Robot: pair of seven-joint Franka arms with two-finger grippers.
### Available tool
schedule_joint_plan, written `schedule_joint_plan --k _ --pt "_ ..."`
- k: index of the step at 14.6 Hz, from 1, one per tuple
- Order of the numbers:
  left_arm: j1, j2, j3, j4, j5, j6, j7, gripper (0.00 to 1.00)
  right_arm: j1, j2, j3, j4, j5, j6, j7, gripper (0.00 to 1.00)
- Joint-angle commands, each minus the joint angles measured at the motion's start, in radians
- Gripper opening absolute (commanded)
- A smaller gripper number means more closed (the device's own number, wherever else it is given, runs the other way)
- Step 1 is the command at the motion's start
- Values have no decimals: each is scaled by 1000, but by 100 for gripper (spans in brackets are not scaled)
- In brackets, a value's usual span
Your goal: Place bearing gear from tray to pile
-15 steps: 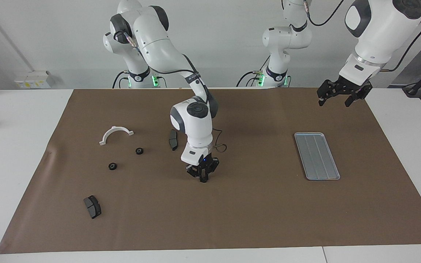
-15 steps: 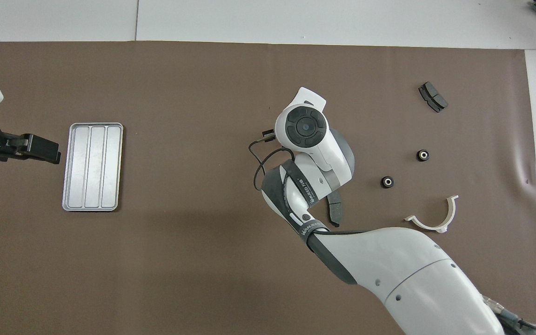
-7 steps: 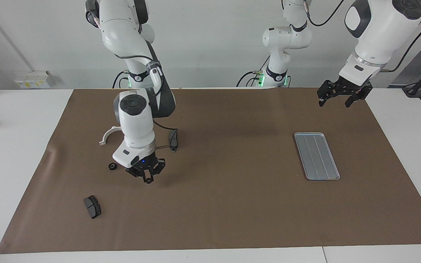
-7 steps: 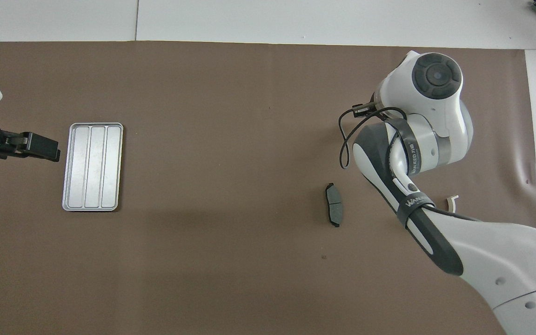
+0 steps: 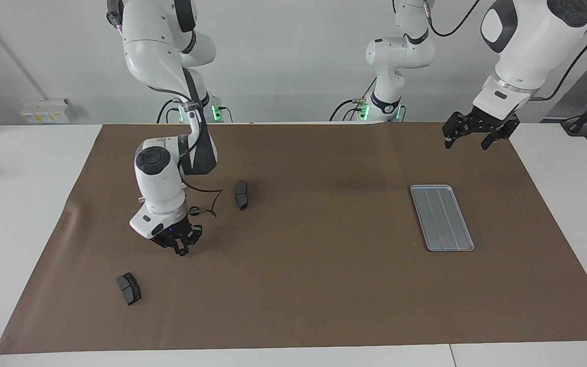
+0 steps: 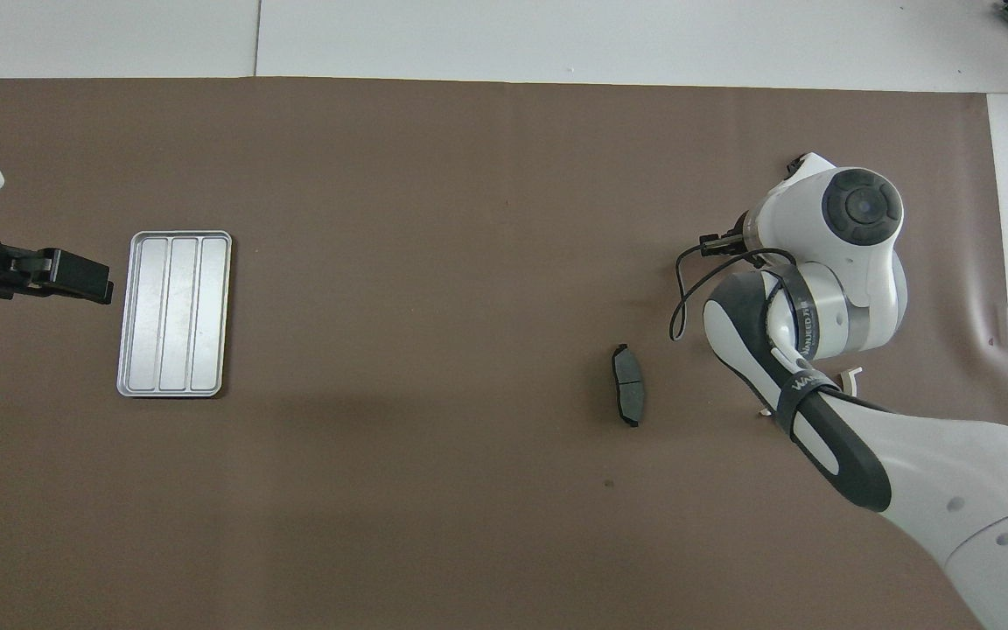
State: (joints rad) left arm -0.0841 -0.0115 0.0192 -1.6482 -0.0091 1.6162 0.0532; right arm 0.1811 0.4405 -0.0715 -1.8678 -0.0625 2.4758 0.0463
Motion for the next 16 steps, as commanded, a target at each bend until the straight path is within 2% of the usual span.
schedule_joint_plan --k 1,4,6,13,16 --pt "9 -25 -4 -30 18 19 4 100 -11 -22 13 -27 23 18 -11 99" --pt "9 -25 -4 -30 18 21 4 100 -5 -51 12 -13 24 -23 12 100" --pt "9 -25 -4 -30 18 21 4 100 -8 -97 6 16 24 -113 38 100" --pt "9 -25 -4 -30 18 21 4 100 -135 -271 9 45 29 -346 83 100" --pt "9 -27 -4 -30 18 21 4 100 -184 -373 7 36 95 -516 78 100"
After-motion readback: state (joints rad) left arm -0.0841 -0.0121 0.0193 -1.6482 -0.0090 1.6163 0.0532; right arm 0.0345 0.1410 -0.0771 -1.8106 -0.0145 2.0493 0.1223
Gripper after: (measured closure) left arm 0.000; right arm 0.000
